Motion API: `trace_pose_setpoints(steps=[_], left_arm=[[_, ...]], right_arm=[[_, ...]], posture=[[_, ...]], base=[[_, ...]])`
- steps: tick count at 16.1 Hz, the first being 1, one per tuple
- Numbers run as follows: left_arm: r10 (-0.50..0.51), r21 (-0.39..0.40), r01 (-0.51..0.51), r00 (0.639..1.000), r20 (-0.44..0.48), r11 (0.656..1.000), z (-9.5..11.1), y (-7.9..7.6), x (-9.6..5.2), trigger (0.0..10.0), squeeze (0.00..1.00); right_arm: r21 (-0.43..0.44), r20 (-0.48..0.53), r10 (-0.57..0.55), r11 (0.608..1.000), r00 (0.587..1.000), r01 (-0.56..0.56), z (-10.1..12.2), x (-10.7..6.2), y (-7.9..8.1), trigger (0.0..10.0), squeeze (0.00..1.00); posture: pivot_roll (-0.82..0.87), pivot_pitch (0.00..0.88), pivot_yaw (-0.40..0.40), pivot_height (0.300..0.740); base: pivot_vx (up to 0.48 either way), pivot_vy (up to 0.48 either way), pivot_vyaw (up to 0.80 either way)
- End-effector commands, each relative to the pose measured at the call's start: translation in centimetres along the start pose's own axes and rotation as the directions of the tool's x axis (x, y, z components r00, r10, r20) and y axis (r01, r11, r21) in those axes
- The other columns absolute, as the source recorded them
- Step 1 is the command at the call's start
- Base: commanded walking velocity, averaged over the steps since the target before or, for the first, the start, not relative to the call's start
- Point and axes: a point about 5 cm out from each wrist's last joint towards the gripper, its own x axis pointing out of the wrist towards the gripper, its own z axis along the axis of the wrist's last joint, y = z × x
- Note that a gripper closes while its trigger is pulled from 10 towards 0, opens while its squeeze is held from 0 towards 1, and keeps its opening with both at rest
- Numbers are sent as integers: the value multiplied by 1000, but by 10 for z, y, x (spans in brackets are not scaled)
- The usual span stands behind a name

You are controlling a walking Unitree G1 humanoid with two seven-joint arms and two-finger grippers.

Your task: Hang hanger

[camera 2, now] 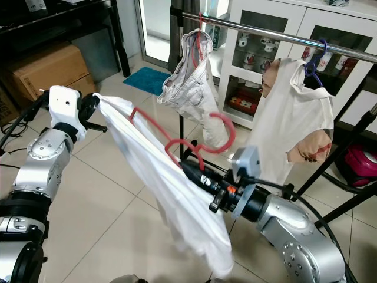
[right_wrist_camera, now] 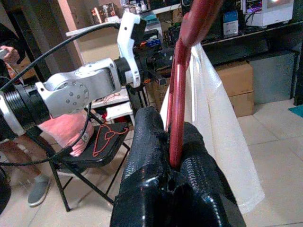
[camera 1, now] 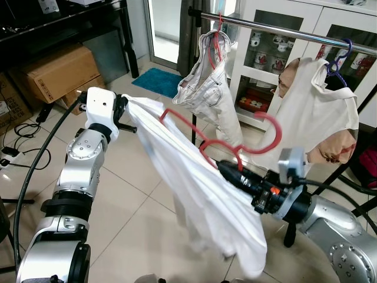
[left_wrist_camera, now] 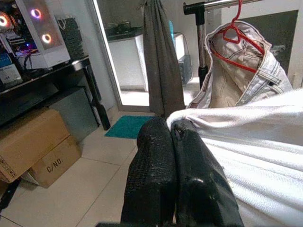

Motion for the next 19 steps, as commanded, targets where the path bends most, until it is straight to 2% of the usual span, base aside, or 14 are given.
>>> trace_pose_setpoints(steps=[1,16,17,18,19], left_arm=[[57,2,-57,998,13,998,7,13,1,0,0],[52,3,-52,999,14,999,6,12,2,0,0],[-155,132,148,987,44,980,27,-14,12,0,0],[-214,170,204,976,42,964,32,-22,13,0,0],[-244,190,233,969,39,954,35,-25,14,0,0]], right_arm=[[-25,29,3,1000,1000,-2,9,-4,1,0,0],[-21,29,8,1000,1000,-8,10,-3,2,0,0],[-199,-298,-80,980,951,20,-7,14,-20,0,0],[-263,-380,-125,965,916,23,-11,16,-27,0,0],[-297,-417,-151,955,896,23,-13,16,-31,0,0]], posture=[[-103,0,55,740],[-103,0,55,740],[-96,0,61,740],[-97,0,60,740],[-97,0,60,740]], base=[[0,0,0],[0,0,0],[0,0,0],[0,0,0],[0,0,0]])
